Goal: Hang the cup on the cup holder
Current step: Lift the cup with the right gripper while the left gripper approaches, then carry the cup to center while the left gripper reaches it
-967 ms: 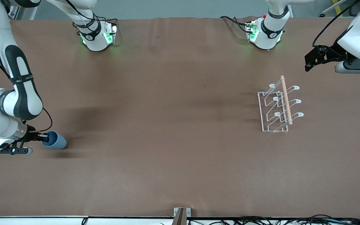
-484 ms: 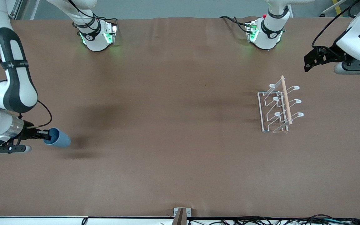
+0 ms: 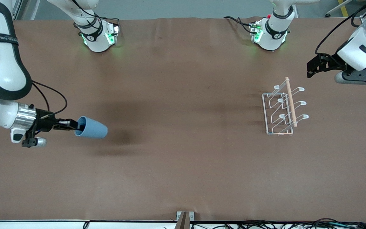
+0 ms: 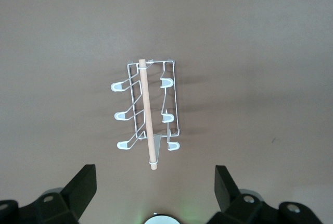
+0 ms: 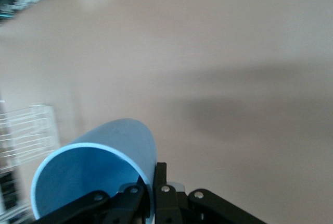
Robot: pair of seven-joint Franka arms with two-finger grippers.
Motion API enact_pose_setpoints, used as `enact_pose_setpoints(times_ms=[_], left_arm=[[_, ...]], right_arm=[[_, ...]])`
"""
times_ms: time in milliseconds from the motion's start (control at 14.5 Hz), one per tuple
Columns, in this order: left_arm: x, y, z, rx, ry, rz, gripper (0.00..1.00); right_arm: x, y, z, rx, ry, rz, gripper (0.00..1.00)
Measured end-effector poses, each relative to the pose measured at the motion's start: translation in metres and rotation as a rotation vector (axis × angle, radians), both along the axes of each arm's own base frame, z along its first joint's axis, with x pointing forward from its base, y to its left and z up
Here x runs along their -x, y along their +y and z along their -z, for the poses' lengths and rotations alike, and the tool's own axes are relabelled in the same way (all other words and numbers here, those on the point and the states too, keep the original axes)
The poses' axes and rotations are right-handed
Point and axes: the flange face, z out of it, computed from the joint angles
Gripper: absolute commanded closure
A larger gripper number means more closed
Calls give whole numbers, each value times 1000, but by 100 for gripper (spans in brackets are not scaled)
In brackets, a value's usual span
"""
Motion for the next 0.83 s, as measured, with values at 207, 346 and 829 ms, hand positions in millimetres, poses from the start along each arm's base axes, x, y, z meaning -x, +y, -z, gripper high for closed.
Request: enact_pose_setpoints(times_ms=[207, 346, 829], left_arm=[[-12, -9, 18, 10, 28, 29, 0], [-16, -40, 28, 25, 37, 85, 0], [-8, -186, 31, 66, -53, 293, 0]], right_arm=[[4, 41, -14, -220, 41, 17, 99], [8, 73, -19, -318, 59, 14, 99], [34, 177, -5, -563, 166, 55, 99]])
